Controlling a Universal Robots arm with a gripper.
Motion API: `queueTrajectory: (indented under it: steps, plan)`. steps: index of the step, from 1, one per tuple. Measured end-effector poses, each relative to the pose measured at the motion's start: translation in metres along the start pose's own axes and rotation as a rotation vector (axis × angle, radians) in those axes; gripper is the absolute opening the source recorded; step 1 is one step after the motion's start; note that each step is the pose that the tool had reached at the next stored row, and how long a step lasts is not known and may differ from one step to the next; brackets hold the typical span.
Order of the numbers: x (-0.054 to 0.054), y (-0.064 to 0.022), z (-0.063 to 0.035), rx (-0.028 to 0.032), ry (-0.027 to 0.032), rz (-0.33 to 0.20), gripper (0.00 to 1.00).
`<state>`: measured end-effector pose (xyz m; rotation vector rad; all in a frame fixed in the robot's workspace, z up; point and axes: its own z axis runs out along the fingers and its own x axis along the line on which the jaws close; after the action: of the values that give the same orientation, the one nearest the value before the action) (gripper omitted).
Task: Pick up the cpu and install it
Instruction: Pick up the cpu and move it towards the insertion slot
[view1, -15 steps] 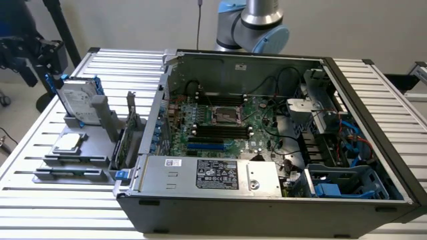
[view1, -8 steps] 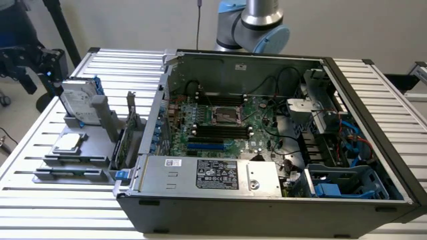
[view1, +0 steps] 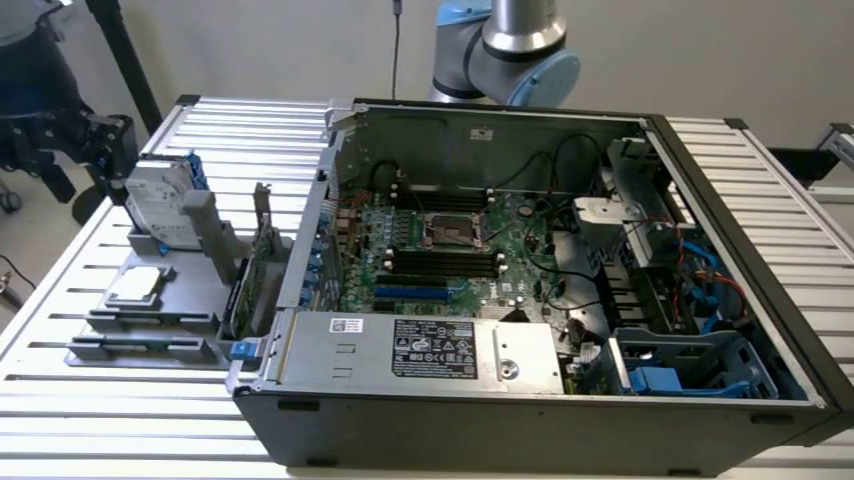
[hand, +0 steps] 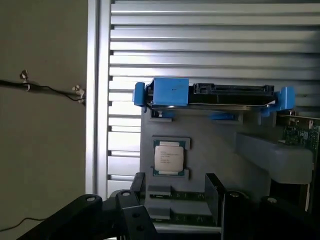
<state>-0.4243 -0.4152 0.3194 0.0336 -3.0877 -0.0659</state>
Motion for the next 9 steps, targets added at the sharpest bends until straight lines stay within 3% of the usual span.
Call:
queueTrajectory:
  steps: [9]
  plan:
    - [0.001, -0.0046, 0.0164, 0.001, 0.0013, -0.024, 0.6]
